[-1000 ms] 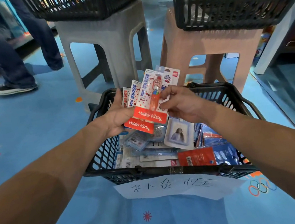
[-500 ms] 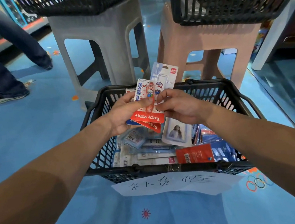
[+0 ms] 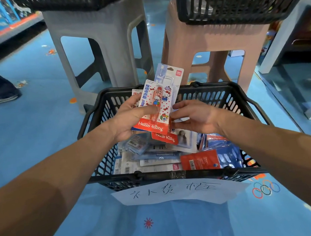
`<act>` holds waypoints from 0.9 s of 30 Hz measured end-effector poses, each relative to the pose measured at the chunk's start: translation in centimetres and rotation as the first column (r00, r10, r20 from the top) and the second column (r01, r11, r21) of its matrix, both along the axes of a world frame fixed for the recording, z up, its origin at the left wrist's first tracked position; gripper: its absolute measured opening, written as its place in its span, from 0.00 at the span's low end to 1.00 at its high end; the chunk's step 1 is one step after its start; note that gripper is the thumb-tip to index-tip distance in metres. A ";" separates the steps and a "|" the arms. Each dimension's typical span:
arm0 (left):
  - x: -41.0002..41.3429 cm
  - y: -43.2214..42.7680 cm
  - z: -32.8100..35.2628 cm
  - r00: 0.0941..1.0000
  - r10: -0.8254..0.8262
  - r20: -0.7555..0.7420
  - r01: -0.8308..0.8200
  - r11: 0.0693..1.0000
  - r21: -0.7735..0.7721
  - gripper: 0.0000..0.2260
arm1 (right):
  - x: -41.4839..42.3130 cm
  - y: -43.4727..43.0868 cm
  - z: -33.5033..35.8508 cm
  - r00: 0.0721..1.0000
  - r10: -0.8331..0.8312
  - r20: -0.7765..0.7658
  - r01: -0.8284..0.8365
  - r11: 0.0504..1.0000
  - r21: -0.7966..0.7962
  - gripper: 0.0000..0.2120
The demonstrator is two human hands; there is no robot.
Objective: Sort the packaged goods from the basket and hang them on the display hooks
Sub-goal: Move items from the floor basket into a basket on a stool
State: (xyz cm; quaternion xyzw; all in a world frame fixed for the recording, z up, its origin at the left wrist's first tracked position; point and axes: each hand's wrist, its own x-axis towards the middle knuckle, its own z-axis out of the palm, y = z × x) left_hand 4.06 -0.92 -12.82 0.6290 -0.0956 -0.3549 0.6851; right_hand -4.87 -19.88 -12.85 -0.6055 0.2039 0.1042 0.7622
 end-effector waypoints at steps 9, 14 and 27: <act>-0.6 0.2 -0.6 0.983 -0.095 0.157 0.068 0.984 0.166 0.29 | 0.1 0.6 -1.7 0.970 0.188 -0.155 -0.222 0.946 -0.235 0.17; -0.1 1.1 -0.8 0.968 -0.112 0.226 0.062 0.975 0.215 0.32 | 0.5 1.4 -2.6 0.974 0.143 -0.177 -0.217 0.816 -0.535 0.14; 0.8 1.9 -1.6 0.928 -0.127 0.351 0.004 0.944 0.331 0.33 | 2.0 3.1 -2.8 0.975 -0.065 -0.213 -0.063 0.839 -0.541 0.10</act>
